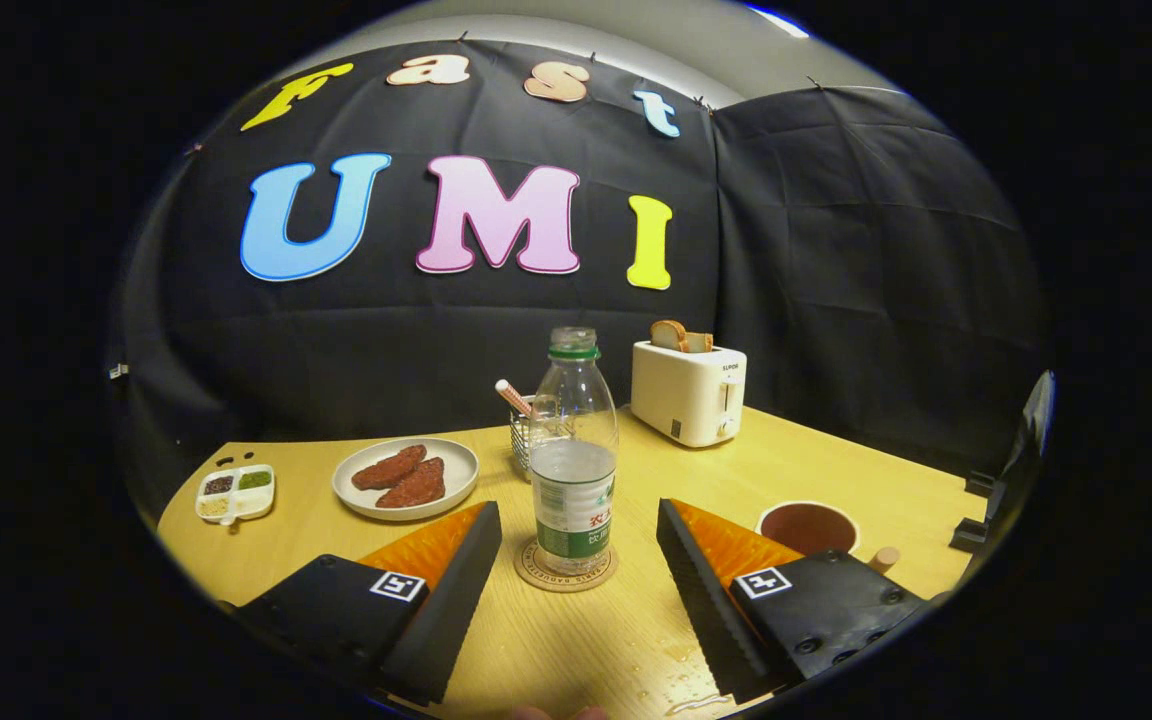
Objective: Take the bottle from table, then pour the juice into the cup, finally place the bottle on the coaster
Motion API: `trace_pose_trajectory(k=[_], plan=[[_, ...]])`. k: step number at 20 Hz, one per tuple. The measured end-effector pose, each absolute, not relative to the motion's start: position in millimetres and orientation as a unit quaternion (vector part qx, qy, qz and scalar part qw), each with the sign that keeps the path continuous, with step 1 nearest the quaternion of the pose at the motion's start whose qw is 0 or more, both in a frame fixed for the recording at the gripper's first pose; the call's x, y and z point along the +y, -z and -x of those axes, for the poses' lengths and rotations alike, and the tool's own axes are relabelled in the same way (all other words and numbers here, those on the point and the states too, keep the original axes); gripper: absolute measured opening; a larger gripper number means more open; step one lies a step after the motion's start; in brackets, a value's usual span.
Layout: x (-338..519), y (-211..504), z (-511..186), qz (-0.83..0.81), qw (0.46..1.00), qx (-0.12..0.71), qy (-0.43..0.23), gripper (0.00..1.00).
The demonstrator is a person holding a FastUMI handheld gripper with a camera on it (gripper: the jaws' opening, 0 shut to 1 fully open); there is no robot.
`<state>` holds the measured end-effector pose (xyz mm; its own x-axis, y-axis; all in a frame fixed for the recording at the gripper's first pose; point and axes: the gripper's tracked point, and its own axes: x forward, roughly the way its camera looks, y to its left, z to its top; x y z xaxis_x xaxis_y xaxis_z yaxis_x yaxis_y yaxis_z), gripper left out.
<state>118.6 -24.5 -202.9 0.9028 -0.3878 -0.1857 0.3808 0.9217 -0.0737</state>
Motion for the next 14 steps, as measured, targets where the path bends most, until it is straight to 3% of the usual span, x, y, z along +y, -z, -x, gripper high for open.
trace_pose_trajectory(k=[14], plan=[[27,121,-57,0.022,0.995,0.079,0.064,0.96]])
